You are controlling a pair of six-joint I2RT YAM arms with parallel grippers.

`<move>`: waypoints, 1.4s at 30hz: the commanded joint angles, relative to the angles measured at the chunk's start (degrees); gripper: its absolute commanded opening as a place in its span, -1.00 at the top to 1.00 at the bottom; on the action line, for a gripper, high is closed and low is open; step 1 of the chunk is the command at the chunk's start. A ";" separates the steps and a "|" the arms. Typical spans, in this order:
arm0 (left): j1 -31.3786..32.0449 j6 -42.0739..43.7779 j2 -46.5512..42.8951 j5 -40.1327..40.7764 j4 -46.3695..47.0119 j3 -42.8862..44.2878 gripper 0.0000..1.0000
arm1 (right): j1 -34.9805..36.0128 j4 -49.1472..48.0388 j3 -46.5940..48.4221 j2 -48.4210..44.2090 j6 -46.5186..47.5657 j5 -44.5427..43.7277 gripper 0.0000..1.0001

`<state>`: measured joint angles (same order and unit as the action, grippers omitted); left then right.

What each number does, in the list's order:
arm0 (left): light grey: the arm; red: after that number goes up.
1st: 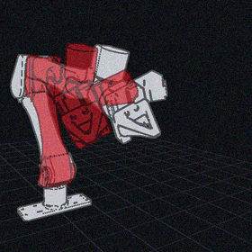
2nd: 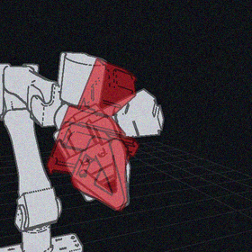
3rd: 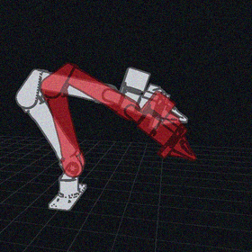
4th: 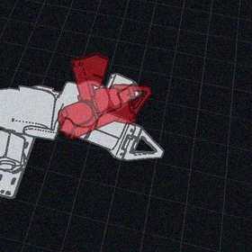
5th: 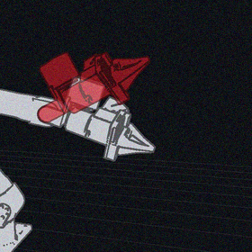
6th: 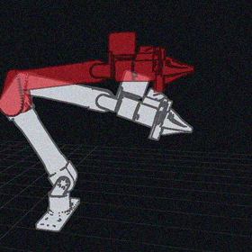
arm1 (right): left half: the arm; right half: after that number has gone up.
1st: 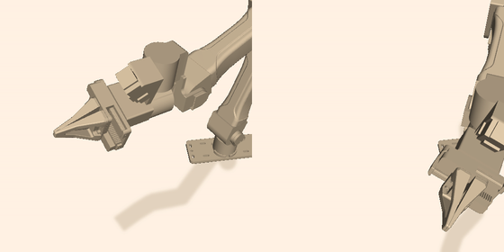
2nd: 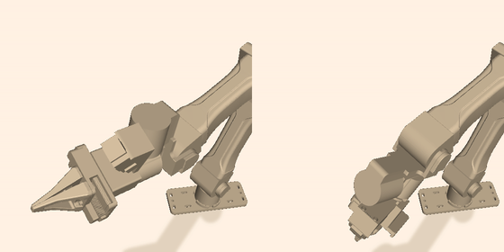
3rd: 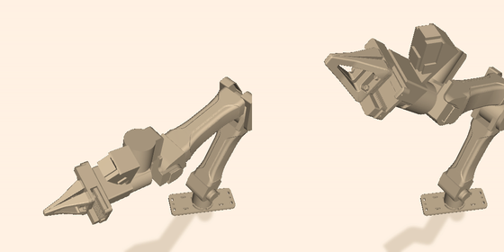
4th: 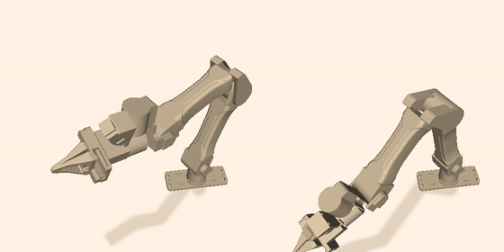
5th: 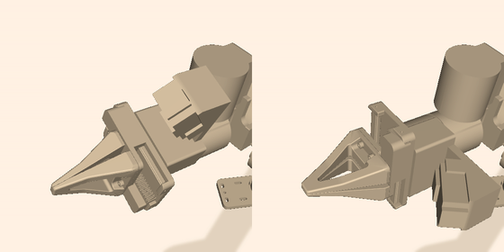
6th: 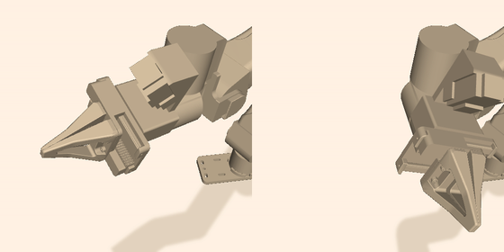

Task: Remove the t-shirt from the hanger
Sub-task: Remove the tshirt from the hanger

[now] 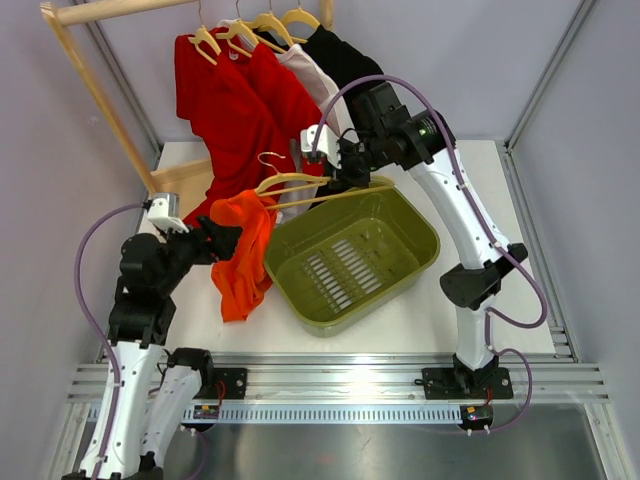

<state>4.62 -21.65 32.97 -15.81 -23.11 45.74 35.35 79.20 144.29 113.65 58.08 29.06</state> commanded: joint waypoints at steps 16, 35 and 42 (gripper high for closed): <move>13.65 -11.05 14.75 15.45 11.69 -1.35 -0.67 | 4.02 -4.93 2.58 2.99 -17.04 0.12 1.00; 13.22 -6.48 8.18 35.48 8.27 -2.49 1.00 | 1.92 -2.91 -2.33 -0.61 -14.33 2.23 1.00; 0.85 -7.35 1.66 36.47 2.99 -3.90 1.00 | -3.52 -0.28 -9.37 -6.15 -5.80 5.12 1.00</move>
<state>10.04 -29.54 35.88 17.65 -19.35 41.76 34.54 78.13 135.55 113.19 47.42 30.85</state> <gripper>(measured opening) 0.012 0.047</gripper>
